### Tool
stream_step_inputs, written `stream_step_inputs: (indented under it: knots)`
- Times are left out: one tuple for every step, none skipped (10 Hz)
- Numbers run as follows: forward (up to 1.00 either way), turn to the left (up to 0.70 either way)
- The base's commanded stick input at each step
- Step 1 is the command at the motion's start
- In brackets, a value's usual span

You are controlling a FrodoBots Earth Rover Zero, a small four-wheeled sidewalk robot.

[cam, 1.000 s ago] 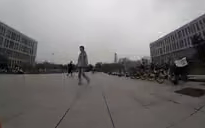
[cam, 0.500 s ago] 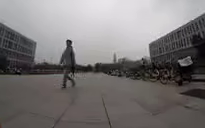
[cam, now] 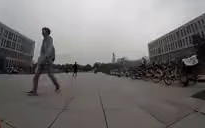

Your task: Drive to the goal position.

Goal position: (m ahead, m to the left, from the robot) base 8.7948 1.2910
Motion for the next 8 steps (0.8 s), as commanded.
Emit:
stream_step_inputs:
  knots:
    - [0.7, -0.01]
    - [0.7, -0.01]
    - [0.7, -0.01]
    - [0.7, -0.01]
    - [0.7, -0.01]
    - [0.7, -0.01]
    - [0.7, -0.01]
    - [0.7, -0.01]
